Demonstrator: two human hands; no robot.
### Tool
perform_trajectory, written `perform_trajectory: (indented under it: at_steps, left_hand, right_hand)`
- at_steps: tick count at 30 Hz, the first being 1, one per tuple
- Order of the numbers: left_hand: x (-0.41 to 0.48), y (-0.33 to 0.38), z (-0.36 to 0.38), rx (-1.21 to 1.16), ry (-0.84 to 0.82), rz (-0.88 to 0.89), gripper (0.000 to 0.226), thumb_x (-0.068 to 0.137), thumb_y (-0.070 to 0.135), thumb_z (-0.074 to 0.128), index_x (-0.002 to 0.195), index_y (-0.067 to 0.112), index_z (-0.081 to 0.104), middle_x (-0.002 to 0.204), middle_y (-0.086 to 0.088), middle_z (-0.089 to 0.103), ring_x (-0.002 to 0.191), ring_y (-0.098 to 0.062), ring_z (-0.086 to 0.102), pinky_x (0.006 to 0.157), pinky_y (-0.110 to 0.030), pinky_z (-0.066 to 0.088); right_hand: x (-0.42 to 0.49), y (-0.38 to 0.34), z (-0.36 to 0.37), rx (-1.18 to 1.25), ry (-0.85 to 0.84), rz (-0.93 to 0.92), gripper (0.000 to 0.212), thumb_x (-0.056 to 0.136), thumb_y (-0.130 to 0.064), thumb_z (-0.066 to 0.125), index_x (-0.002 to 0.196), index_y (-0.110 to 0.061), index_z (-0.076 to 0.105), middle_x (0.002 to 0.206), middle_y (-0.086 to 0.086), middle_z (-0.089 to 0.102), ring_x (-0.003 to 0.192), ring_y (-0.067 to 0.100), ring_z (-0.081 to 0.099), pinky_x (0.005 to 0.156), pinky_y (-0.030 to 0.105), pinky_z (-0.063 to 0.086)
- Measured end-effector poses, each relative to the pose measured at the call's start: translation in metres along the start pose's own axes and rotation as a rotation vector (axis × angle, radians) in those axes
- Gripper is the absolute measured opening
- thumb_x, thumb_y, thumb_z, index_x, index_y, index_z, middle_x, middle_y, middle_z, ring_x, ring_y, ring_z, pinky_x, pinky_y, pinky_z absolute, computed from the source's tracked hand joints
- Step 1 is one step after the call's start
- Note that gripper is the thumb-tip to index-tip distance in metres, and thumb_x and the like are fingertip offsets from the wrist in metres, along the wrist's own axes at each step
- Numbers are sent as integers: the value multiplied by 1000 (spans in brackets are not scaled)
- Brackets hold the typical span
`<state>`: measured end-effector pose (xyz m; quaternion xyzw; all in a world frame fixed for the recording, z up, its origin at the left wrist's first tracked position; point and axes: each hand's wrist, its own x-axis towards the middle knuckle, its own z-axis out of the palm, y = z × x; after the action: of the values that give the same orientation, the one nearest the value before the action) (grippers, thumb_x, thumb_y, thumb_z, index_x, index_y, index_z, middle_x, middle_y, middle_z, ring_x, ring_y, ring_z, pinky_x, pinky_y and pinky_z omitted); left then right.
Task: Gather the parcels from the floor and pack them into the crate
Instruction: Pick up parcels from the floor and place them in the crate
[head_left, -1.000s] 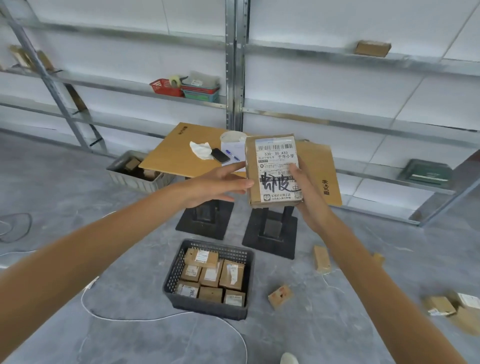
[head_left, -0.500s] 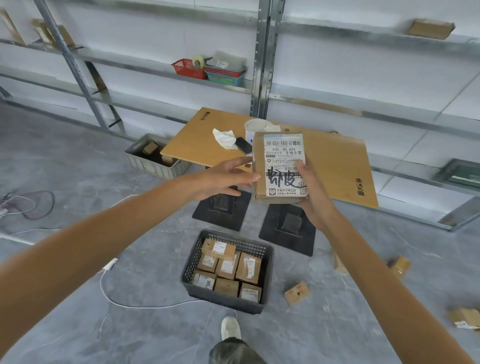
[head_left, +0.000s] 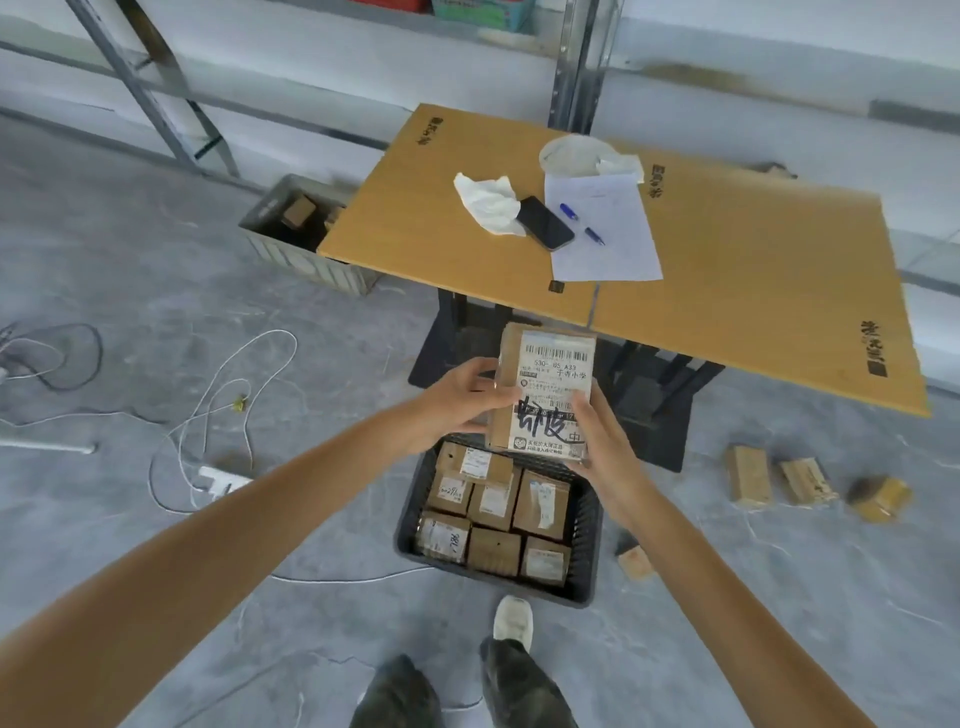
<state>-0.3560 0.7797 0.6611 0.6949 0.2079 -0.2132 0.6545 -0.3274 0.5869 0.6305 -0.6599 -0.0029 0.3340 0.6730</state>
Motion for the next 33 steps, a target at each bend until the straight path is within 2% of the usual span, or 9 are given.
perform_trajectory:
  at_steps: [3, 9, 13, 15, 19, 22, 25, 28, 33]
  left_hand:
    - [54, -70, -24, 3, -40, -59, 42, 86, 26, 67, 123, 32, 47, 113, 12, 62, 98, -4, 63, 77, -22, 53]
    - [159, -238, -61, 0, -50, -242, 20, 89, 17, 65, 94, 35, 59, 90, 14, 68, 82, 1, 65, 68, -18, 51]
    - [232, -358, -72, 49, 4, -296, 19, 92, 16, 59, 111, 19, 61, 95, 7, 69, 85, -8, 65, 75, -26, 53]
    - [261, -408, -71, 84, 56, -305, 25, 94, 18, 55, 119, 17, 57, 109, 0, 69, 96, -16, 66, 87, -39, 54]
    - [308, -495, -64, 156, 129, -337, 29, 101, 27, 38, 129, 20, 46, 110, -6, 67, 88, -21, 69, 74, -42, 59]
    - [336, -544, -59, 278, 175, -270, 36, 99, 11, 36, 133, 18, 44, 124, -6, 60, 92, -12, 64, 74, -27, 58]
    - [350, -571, -59, 392, 156, -180, 56, 94, -3, 35, 145, 17, 26, 143, -5, 45, 107, -7, 53, 84, -7, 44]
    - [360, -587, -59, 576, 100, -110, 73, 93, -4, 35, 152, 17, -4, 159, -3, -4, 147, -19, 4, 118, -32, 20]
    - [358, -595, -53, 1082, 29, -178, 85, 92, 0, 45, 144, 2, -22, 148, -15, -38, 143, -28, -22, 120, -37, 14]
  right_hand:
    - [41, 61, 10, -56, -4, 108, 38, 84, -56, 49, 119, -65, 38, 115, -32, 61, 97, -9, 63, 64, 18, 53]
    - [131, 223, 37, 76, 35, 404, 49, 78, -47, 65, 119, -60, 40, 125, -18, 58, 109, 7, 59, 93, 47, 46]
    - [201, 347, 58, 155, 181, 499, 57, 90, -29, 59, 139, -41, 33, 122, -12, 60, 108, 13, 59, 100, 53, 42]
    - [232, 400, 67, 140, 238, 549, 54, 92, -26, 58, 141, -33, 35, 126, -4, 59, 111, 17, 58, 92, 46, 48]
    - [284, 496, 80, 6, 304, 582, 48, 95, -19, 55, 139, -26, 36, 113, -9, 62, 89, 4, 59, 66, 18, 52]
    - [314, 553, 89, -139, 324, 534, 47, 96, -16, 52, 141, -22, 38, 129, -4, 58, 99, 7, 57, 72, 14, 49]
    - [340, 584, 96, -132, 332, 522, 41, 97, -15, 49, 137, -24, 41, 127, 0, 60, 99, 10, 58, 88, 33, 53]
    - [362, 601, 101, 18, 423, 588, 45, 98, -9, 45, 139, -25, 36, 103, -6, 58, 79, 5, 56, 74, 32, 51]
    - [369, 613, 103, 11, 478, 597, 40, 95, -5, 49, 130, -21, 38, 95, -6, 59, 79, 9, 59, 76, 31, 52]
